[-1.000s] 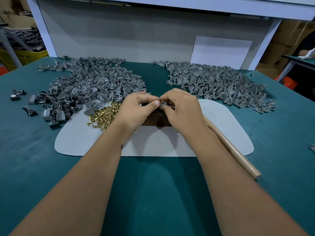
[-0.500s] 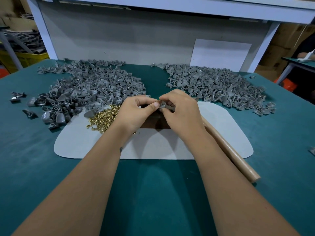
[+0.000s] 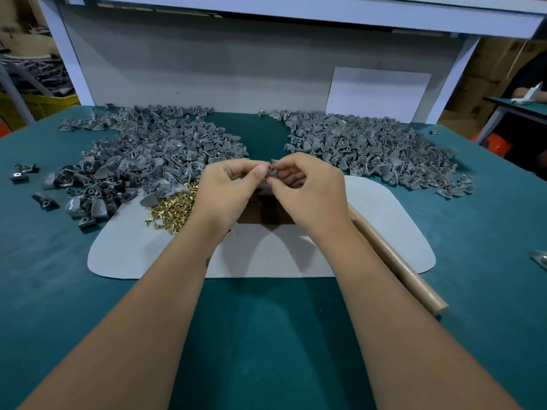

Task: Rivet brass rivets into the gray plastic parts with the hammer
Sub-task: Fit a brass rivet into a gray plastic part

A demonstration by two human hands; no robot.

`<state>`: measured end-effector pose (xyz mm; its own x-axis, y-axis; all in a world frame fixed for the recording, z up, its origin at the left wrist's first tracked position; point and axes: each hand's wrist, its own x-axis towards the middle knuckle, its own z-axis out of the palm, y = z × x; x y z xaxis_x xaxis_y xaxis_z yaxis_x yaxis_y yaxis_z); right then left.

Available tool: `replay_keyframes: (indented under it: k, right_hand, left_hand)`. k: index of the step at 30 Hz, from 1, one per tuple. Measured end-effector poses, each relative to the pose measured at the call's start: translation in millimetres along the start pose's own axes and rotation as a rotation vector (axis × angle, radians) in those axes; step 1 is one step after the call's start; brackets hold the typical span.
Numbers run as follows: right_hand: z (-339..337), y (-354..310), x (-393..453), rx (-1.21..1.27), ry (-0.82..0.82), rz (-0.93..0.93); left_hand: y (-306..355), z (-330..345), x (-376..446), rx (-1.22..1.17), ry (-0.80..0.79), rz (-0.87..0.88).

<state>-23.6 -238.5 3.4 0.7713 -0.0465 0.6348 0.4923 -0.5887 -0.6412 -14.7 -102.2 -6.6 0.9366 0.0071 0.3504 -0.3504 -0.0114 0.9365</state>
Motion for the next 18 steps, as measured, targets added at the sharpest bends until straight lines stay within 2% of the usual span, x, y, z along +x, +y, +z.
replay_keyframes:
  k: [8,11,16,18]
  right_hand:
    - [-6.5,7.7,6.7,0.013,0.035,0.171]
    - [-10.4,8.9,9.3,0.058,-0.046,0.189]
    - [-14.3,10.1,9.1,-0.008,-0.169,0.179]
    - [-14.7,10.0,8.8,-0.037,-0.189,0.168]
  left_hand:
    - [3.7,2.0,-2.8,-0.023,-0.032,-0.011]
    - [5.4,-1.0,-2.8,0.072,0.016,0.023]
    - [9.4,-1.6,-5.2,0.173,-0.110,0.107]
    - [7.9,0.3,-5.2,0.232,-0.102,0.137]
